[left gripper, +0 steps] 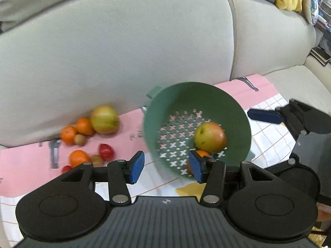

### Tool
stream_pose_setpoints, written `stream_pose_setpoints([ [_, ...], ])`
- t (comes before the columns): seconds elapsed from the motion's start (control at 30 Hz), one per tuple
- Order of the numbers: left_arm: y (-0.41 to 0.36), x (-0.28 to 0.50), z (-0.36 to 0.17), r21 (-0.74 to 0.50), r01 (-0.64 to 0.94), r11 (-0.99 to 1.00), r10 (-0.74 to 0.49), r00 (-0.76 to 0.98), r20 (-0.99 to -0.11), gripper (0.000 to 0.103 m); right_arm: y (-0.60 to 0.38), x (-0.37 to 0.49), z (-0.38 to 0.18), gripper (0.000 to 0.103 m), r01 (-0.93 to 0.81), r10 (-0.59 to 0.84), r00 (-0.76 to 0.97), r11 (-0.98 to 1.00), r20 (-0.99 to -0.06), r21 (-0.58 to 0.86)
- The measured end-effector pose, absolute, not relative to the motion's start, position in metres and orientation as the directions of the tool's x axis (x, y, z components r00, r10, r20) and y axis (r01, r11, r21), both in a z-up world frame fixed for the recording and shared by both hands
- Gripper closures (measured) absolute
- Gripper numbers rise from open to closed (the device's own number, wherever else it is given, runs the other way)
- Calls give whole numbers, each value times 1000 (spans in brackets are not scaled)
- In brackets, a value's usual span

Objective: Organize fruits
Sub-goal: 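Open the left tool dropping the orange while the right tool releases the mango, then move both open tools back to the fruit pile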

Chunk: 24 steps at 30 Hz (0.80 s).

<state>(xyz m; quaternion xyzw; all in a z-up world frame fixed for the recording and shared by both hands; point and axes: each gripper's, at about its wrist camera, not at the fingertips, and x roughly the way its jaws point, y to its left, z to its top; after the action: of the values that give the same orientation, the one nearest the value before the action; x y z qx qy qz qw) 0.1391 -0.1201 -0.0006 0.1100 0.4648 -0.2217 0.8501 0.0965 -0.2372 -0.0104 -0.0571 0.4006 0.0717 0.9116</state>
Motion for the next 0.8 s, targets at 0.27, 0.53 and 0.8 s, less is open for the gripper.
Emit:
stream_pose_setpoints([
  [0.27, -74, 119, 23, 34, 417, 908, -226, 558, -798, 44, -192, 82, -3, 11, -191, 168, 666, 980, -727, 52],
  [0.53, -27, 109, 38, 43, 356, 934, -197, 612, -766, 44, -149, 77, -3, 6, -227, 237, 647, 967, -724, 113],
  [0.8, 21, 115, 42, 64, 268, 961, -134, 658, -741, 43, -112, 77, -2, 6, -255, 242, 660, 963, -712, 91],
])
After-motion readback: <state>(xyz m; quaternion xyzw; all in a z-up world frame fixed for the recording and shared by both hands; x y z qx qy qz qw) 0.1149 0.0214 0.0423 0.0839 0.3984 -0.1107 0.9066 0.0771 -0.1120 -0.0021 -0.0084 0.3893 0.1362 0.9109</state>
